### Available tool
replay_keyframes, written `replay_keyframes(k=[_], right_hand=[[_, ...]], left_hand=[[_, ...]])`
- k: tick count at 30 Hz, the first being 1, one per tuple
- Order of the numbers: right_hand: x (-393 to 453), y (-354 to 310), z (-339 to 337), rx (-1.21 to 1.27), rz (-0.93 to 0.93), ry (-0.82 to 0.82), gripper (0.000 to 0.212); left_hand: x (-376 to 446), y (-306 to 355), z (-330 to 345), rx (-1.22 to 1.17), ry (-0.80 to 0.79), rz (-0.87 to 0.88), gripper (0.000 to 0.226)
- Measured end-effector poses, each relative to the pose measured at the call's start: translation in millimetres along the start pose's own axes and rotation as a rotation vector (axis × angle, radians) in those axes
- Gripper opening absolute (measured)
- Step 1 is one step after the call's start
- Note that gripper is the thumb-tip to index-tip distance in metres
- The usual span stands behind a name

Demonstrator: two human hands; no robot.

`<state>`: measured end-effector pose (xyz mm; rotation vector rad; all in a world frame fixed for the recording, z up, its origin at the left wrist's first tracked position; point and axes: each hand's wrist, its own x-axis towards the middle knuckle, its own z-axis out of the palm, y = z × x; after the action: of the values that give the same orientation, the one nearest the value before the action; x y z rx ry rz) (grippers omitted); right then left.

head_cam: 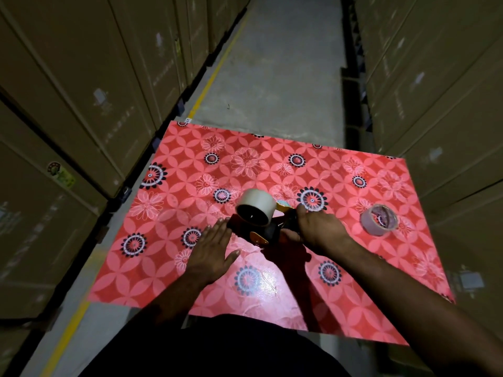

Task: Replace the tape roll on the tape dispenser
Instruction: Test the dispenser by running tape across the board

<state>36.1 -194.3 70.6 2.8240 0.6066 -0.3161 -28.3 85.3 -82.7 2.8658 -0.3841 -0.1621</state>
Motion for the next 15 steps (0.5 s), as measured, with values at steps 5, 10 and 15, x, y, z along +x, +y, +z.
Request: replay_keyframes(k=[5, 10, 15], right_hand=[[-9.1, -3.5, 11.4, 0.01, 0.0, 0.089, 0.094], [-11.9, -7.5, 15.4, -0.048, -0.02, 0.123, 0.091], [-13.3, -4.8, 21.9, 0.041, 0.032, 0.104, 0.087]], left_hand=[[-0.4, -0.7, 1.6, -0.01, 0.001, 0.0, 0.089], [0.3, -1.6, 3.1, -0.004, -0.015, -0.012, 0.085], [0.3, -1.8, 5.0, 0.006, -0.007, -0.015, 0.084]])
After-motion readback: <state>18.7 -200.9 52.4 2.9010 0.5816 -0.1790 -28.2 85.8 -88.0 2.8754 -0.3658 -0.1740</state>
